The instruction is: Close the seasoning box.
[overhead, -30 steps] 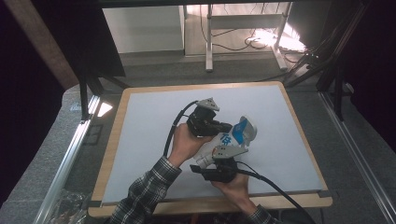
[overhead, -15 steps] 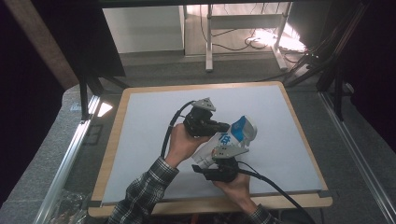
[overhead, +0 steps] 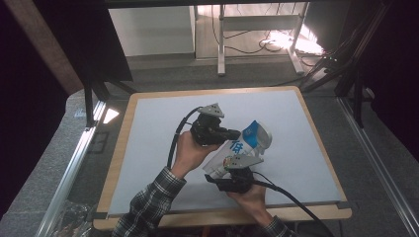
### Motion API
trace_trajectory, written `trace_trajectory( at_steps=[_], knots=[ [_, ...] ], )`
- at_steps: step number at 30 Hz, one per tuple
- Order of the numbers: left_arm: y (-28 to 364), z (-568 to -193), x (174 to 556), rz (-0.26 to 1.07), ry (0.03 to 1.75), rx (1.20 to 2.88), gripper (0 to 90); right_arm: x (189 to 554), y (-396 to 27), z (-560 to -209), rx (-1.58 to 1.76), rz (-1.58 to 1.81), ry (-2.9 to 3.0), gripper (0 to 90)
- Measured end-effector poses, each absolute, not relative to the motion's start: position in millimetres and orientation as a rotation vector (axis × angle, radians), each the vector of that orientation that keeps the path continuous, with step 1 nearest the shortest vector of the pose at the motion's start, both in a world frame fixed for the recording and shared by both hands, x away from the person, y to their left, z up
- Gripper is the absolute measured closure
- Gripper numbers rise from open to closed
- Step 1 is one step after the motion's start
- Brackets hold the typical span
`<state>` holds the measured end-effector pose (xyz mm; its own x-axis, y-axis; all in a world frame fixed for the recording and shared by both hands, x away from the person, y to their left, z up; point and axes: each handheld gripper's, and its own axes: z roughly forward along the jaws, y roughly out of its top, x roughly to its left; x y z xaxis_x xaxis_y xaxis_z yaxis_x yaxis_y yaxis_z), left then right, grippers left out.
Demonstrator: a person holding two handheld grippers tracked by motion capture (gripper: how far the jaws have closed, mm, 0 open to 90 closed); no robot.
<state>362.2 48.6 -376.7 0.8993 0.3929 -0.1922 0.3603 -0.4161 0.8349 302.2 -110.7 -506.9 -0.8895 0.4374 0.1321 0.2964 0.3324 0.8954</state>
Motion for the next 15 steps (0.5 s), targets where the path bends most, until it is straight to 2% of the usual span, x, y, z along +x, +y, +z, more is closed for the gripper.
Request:
trace_trajectory(
  at_steps=[15],
  knots=[
    [61.9,-375.6,356.9,0.058,0.550,2.028,89.9,302.7,-111.2,-509.3,0.684,1.550,2.461,51.1]
  ],
)
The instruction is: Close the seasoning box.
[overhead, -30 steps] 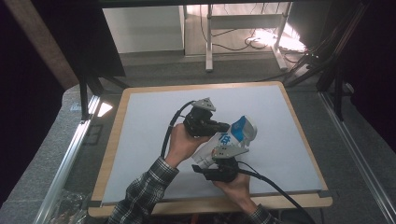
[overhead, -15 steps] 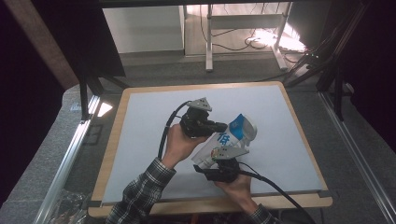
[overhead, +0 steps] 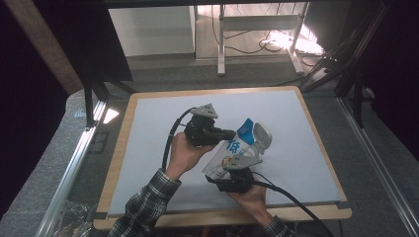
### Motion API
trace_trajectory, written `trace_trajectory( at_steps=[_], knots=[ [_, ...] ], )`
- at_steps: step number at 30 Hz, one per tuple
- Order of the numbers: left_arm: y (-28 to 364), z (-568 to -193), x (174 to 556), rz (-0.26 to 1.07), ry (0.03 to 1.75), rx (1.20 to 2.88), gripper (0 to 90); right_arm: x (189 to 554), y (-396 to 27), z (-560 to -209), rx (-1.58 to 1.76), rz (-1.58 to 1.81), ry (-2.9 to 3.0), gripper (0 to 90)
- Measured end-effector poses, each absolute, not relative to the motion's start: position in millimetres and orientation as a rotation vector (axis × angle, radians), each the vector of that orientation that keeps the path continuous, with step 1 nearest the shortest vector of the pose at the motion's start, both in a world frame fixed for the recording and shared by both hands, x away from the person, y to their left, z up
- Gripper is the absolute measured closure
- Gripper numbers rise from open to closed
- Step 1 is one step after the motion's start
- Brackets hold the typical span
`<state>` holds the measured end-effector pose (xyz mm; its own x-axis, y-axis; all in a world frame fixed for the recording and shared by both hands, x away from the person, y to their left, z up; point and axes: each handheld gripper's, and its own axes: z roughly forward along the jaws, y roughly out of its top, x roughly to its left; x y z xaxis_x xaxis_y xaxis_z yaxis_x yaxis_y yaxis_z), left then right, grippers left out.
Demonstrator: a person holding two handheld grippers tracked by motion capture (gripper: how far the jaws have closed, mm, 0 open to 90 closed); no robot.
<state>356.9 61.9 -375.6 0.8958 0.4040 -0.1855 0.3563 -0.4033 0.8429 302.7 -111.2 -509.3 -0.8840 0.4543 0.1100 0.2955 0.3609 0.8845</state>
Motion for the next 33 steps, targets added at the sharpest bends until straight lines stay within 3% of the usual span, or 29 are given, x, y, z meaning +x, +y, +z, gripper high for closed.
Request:
trace_trajectory(
  at_steps=[33],
  knots=[
    [76.4,-376.5,354.6,0.070,0.563,2.014,90.0,307.4,-115.9,-515.8,0.711,1.510,2.479,49.8]
  ],
)
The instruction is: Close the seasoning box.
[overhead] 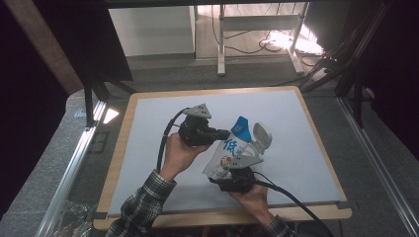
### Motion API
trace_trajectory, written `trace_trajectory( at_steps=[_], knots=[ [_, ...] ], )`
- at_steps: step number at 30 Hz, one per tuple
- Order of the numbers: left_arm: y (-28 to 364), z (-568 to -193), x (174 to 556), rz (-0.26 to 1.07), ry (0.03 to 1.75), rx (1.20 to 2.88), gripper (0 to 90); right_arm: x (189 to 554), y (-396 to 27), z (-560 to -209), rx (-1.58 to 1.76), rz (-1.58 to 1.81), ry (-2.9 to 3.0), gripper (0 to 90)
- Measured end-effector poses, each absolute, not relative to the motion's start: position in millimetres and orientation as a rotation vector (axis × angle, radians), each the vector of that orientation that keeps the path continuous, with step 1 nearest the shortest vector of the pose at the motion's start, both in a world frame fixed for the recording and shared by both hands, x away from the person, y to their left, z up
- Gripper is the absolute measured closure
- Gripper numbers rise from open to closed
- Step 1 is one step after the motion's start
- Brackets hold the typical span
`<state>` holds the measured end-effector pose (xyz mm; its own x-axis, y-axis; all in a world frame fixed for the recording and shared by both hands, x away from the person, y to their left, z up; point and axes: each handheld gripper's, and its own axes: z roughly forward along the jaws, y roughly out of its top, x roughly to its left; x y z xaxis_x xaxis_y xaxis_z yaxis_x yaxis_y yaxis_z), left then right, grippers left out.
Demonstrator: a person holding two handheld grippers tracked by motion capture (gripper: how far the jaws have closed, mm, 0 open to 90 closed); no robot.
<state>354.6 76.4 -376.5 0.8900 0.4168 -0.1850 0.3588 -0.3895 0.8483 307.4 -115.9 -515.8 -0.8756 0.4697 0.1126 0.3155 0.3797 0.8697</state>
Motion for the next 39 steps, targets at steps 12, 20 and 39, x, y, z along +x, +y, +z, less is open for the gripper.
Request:
trace_trajectory(
  at_steps=[12,20,39],
  knots=[
    [79.5,-376.2,353.8,0.079,0.568,2.000,90.0,310.7,-117.8,-518.0,0.734,1.499,2.496,47.1],
    [85.3,-372.9,351.8,0.083,0.563,1.977,90.0,311.3,-117.9,-521.3,0.756,1.485,2.520,46.2],
    [95.9,-374.0,354.9,0.135,0.589,1.966,90.0,310.6,-124.2,-521.6,0.773,1.474,2.523,46.2]
  ],
)
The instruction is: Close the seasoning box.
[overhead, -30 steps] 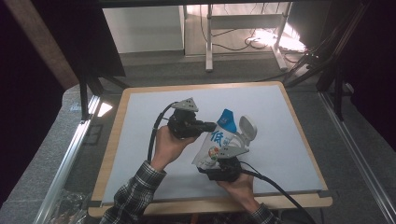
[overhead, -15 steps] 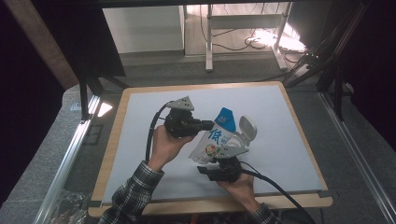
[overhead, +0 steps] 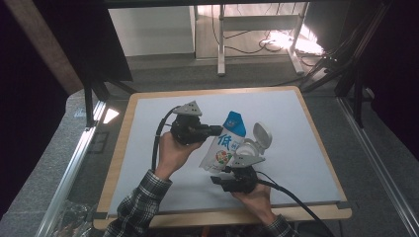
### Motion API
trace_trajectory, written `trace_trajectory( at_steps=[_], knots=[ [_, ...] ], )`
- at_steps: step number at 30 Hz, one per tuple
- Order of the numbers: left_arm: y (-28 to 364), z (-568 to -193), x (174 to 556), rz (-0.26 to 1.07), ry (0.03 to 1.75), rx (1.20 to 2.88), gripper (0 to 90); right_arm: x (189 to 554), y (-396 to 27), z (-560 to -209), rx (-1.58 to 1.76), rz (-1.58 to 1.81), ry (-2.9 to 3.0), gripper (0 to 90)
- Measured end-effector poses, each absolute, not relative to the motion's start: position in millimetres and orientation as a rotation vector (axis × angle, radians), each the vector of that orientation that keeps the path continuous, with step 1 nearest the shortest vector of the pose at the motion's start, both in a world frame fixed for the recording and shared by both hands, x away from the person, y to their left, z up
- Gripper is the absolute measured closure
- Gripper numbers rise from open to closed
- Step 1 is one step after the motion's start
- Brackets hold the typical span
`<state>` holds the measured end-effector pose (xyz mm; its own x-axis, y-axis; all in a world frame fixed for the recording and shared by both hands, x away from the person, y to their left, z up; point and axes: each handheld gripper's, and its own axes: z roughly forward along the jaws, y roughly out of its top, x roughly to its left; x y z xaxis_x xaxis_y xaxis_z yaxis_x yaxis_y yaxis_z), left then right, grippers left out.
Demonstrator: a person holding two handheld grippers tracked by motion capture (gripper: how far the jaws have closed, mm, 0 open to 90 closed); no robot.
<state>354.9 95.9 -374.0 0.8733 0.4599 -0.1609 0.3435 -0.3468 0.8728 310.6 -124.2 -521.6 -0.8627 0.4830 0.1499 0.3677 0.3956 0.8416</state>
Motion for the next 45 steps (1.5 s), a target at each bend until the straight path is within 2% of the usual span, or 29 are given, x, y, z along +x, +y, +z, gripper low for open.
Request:
trace_trajectory(
  at_steps=[14,45],
  knots=[
    [106.5,-375.1,359.0,0.187,0.625,1.942,90.0,306.9,-128.5,-519.3,0.775,1.472,2.525,46.2],
    [121.0,-421.1,392.8,0.240,0.736,1.906,90.0,306.0,-137.7,-519.4,0.772,1.446,2.567,46.3]
  ],
)
